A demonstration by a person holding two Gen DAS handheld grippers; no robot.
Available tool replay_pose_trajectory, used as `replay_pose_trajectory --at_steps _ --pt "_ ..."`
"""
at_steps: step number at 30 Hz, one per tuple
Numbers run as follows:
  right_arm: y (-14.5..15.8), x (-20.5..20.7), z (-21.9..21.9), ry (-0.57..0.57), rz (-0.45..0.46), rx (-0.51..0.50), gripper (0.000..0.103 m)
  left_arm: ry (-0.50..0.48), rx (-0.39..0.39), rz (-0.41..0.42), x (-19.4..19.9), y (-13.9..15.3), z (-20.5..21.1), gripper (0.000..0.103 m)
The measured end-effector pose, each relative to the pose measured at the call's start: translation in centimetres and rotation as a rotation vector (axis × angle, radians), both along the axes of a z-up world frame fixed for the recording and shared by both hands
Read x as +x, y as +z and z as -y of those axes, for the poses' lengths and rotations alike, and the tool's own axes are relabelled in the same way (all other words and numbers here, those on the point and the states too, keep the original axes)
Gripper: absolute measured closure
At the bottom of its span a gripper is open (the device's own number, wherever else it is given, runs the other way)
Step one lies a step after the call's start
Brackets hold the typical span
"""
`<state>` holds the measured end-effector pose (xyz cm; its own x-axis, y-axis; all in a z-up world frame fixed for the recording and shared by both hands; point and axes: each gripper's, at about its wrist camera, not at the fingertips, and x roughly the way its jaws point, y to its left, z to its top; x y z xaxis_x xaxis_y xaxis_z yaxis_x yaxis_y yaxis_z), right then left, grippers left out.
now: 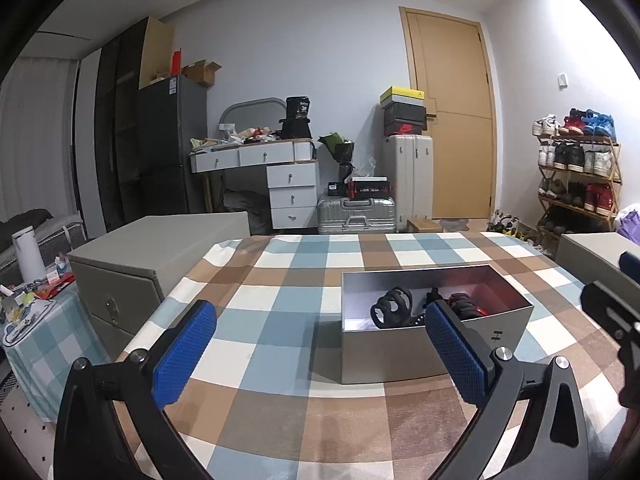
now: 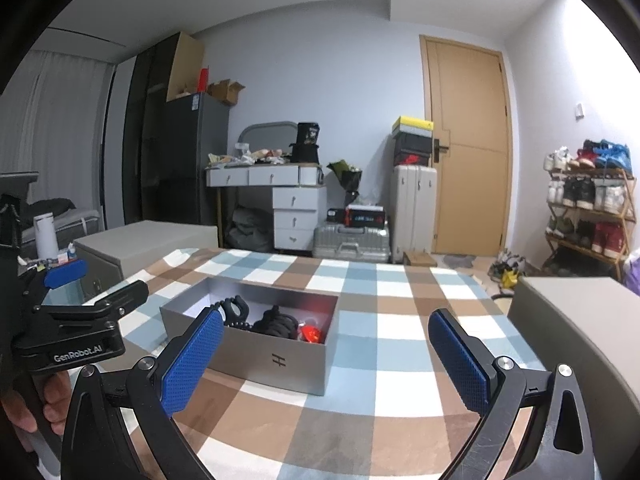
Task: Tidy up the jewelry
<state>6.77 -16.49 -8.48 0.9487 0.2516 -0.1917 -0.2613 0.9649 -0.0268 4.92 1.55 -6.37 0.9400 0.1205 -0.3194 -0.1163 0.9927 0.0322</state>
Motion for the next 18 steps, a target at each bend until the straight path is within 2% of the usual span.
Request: replay_pose_trajectory --at_steps 4,7,18 --pt "-0.33 1.07 0.62 -0.016 -0.062 0.027 0.000 -0.014 -0.043 0.004 -0.10 0.05 -0.69 0.001" --pt "-0.33 0.68 0.56 -0.011 -0.048 0.021 0.000 -0.045 -0.030 0.004 -0.34 0.21 -0.22 0.001" --pt "-0.12 0.70 0.42 -0.007 -0.045 0.013 0.000 -0.038 -0.036 0.005 -0.20 0.33 -0.34 0.001"
